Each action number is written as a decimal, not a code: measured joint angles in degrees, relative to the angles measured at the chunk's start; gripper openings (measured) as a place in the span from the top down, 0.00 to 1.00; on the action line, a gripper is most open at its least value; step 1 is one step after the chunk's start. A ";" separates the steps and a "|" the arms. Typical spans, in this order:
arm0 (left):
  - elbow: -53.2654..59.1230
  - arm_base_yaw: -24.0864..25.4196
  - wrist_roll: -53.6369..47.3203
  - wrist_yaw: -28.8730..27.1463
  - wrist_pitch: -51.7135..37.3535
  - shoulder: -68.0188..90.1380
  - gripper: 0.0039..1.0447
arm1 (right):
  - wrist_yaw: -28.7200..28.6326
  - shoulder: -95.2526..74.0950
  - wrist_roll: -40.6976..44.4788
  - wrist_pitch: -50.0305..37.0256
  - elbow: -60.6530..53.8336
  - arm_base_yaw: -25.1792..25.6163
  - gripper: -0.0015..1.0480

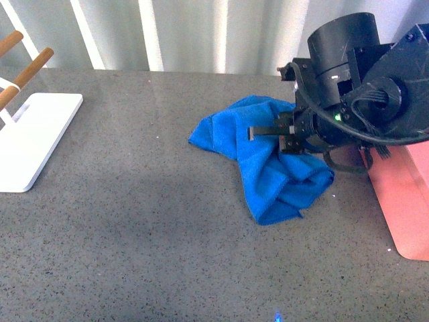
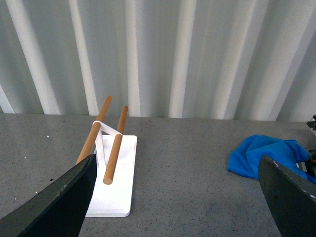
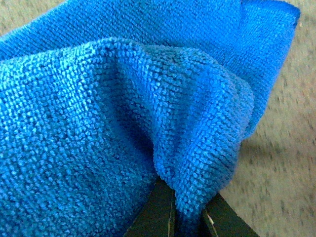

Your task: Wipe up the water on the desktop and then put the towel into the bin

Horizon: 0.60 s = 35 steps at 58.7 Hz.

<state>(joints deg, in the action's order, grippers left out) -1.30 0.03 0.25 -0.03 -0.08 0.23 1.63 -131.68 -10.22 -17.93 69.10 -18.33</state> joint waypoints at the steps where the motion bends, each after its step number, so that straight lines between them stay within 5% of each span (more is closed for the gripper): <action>1: 0.00 0.00 -0.02 0.00 0.00 0.00 0.06 | -1.20 -0.35 -0.02 -0.57 0.74 -0.22 0.97; 13: 0.00 0.00 -0.02 0.02 0.00 0.00 0.06 | -16.33 -2.43 1.20 0.13 8.28 -5.20 0.97; 35: 0.00 0.00 -0.02 0.00 0.00 0.00 0.06 | -21.97 -3.74 -1.27 2.45 6.19 -9.44 0.97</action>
<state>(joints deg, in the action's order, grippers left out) -1.30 0.03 0.23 -0.03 -0.08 0.23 -20.34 -135.41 -11.49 -15.49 75.29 -27.77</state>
